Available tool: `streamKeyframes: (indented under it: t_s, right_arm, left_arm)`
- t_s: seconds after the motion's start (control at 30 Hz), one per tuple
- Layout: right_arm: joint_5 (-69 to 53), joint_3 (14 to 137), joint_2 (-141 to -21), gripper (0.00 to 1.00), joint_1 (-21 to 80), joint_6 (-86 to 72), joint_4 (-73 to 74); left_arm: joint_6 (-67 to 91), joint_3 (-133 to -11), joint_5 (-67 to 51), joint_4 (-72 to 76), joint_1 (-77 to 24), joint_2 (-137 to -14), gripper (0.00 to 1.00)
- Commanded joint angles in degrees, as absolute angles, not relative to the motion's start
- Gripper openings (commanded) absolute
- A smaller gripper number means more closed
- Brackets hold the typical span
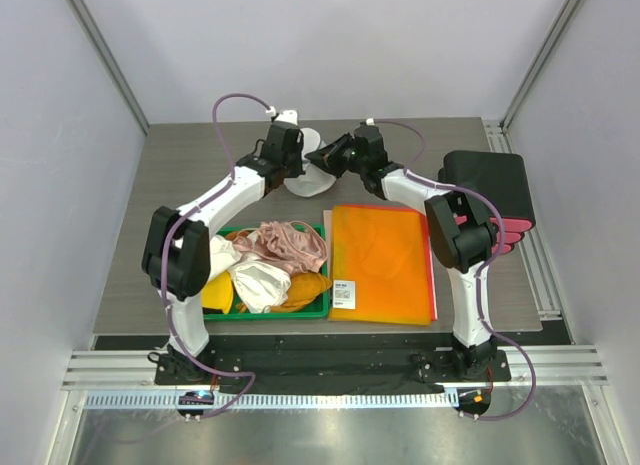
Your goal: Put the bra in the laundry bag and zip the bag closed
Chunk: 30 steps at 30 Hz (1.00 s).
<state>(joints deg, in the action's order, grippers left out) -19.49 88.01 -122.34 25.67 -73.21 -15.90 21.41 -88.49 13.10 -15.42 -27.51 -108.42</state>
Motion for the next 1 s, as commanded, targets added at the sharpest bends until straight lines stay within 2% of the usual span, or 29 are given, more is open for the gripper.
streamKeyframes:
  t_s: [0.0,0.1,0.2,0.43,0.53,0.6,0.63,0.67,0.73,0.83,0.97]
  right_arm:
    - [-22.06,88.33,-118.74,0.01,25.32,-71.29,-18.98]
    - [-23.29,89.38,-119.97,0.01,24.00,-69.79,-18.90]
    - [-26.01,91.48,-121.81,0.01,22.41,-69.35,-18.90]
    - [-30.05,99.91,-126.03,0.01,20.83,-64.52,-13.82]
    - [-30.94,101.69,-126.48,0.01,20.74,-63.89,-12.48]
    - [-31.02,99.59,-125.52,0.01,20.74,-65.29,-13.44]
    - [-31.20,98.45,-125.16,0.01,20.74,-66.26,-15.80]
    - [-31.46,96.44,-124.90,0.01,20.74,-67.23,-17.13]
    - [-31.81,94.84,-124.02,0.01,20.83,-69.34,-18.98]
    - [-32.43,92.56,-122.96,0.01,20.83,-72.68,-22.05]
    - [-32.52,90.71,-121.99,0.01,20.92,-74.44,-23.91]
  left_arm:
    - [20.39,-88.25,27.39,-17.58,-26.72,-106.70,0.00]
    - [21.09,-84.74,31.28,-17.14,-26.02,-104.68,0.00]
    - [23.20,-80.17,29.10,-16.00,-23.91,-101.87,0.00]
    - [22.41,-73.04,20.84,-8.97,-23.29,-96.86,0.00]
    - [21.62,-70.84,10.13,-4.58,-23.29,-94.75,0.00]
    - [21.97,-70.75,3.62,-1.95,-23.29,-94.22,0.11]
    - [22.58,-70.93,2.04,-1.06,-23.29,-94.22,0.20]
    - [22.94,-71.54,0.98,-0.36,-23.38,-94.31,0.35]
    - [23.55,-72.33,0.18,1.22,-23.64,-95.01,0.50]
    - [23.47,-77.15,0.18,0.45,-24.43,-97.90,0.54]
    - [24.26,-78.57,-1.23,0.35,-25.49,-99.67,0.53]
